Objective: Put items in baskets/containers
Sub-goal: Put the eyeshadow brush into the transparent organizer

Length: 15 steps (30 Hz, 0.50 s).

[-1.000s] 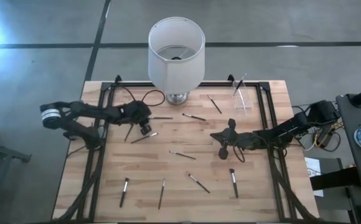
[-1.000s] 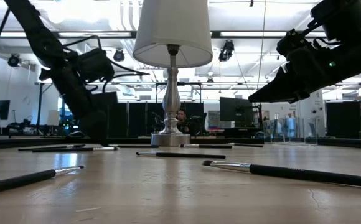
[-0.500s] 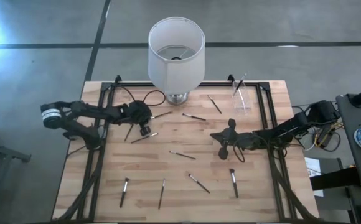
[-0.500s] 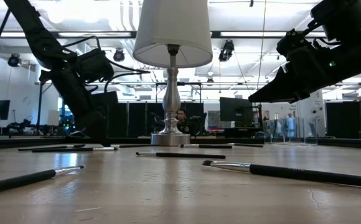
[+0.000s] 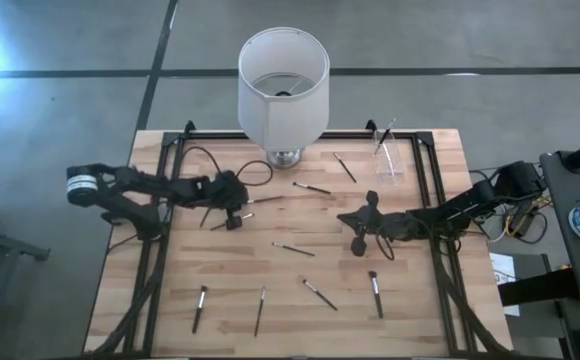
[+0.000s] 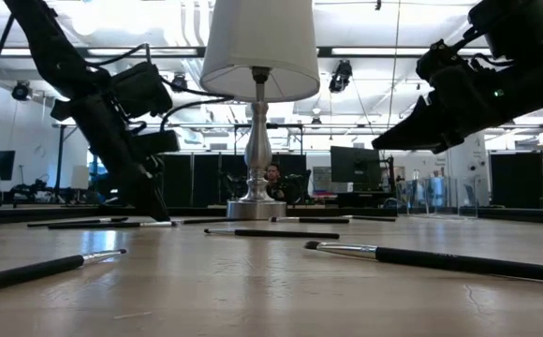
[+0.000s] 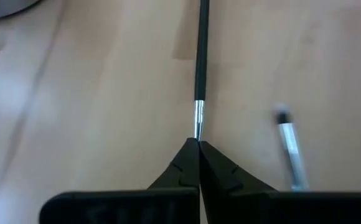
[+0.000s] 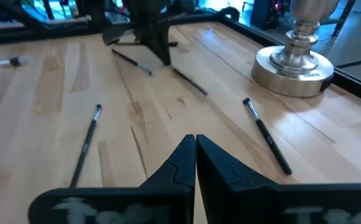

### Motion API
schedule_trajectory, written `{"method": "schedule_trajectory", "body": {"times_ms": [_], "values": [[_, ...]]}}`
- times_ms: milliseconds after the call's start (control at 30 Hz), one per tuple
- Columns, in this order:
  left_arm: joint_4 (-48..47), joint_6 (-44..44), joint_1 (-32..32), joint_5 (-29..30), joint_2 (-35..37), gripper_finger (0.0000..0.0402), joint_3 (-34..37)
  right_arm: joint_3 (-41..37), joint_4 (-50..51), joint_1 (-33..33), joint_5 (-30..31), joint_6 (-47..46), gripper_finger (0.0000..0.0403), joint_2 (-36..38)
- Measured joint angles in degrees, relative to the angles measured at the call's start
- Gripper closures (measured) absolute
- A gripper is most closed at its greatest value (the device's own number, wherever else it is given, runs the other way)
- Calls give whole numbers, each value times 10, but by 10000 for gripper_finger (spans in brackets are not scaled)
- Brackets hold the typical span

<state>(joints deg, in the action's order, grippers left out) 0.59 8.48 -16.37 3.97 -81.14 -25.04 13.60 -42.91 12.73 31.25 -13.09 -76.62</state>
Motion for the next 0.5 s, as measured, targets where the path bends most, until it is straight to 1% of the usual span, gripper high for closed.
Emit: {"method": "schedule_trajectory", "body": {"times_ms": [133, 267, 400, 500], "values": [[5, -12, 30, -2, 23, 401, 1, 14, 5, 0, -3, -10, 394, -5], [4, -19, 51, -19, 34, 401, 2, 38, 7, -2, -3, -9, 388, -34], [7, -24, 62, -14, 35, 401, 2, 76, 7, -20, -19, -11, 362, -85], [14, -24, 64, -10, 35, 401, 2, 113, 7, -44, -48, -11, 334, -135]]}}
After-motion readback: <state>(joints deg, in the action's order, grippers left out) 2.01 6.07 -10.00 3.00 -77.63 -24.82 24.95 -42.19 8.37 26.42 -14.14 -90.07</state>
